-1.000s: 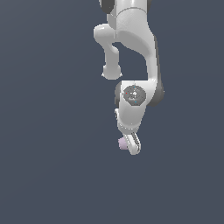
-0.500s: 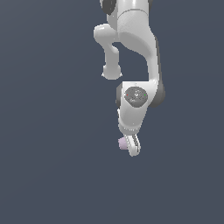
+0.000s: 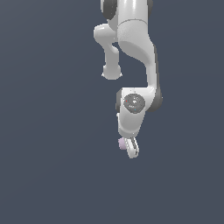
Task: Pick up the object and move it to a goal position.
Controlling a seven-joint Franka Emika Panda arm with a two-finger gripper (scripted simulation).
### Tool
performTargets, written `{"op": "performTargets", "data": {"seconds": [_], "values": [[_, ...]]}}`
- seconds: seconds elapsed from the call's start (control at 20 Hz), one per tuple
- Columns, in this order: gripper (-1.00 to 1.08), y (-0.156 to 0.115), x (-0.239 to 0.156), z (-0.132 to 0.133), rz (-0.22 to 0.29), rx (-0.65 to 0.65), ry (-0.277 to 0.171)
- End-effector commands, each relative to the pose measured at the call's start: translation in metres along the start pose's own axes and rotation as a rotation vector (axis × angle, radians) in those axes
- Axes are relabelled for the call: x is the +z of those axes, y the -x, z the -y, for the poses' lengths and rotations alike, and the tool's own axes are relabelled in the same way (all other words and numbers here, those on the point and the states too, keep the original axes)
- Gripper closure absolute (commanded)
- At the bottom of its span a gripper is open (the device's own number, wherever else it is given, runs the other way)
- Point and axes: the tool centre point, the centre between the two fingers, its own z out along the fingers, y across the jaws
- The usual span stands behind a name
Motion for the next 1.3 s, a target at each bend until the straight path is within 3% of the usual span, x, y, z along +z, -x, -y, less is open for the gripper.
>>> {"op": "performTargets", "data": {"seconds": [0.0,0.3,0.35,0.95,1.25], "values": [[-0.92,0.000,0.013,-0.001,0.000,0.001,0.001],[-0.92,0.000,0.021,0.001,0.000,0.001,0.001],[1.08,0.000,0.021,0.001,0.000,0.001,0.001],[1.08,0.000,0.020,0.001,0.000,0.001,0.001],[1.08,0.000,0.001,0.001,0.000,0.001,0.001]]}}
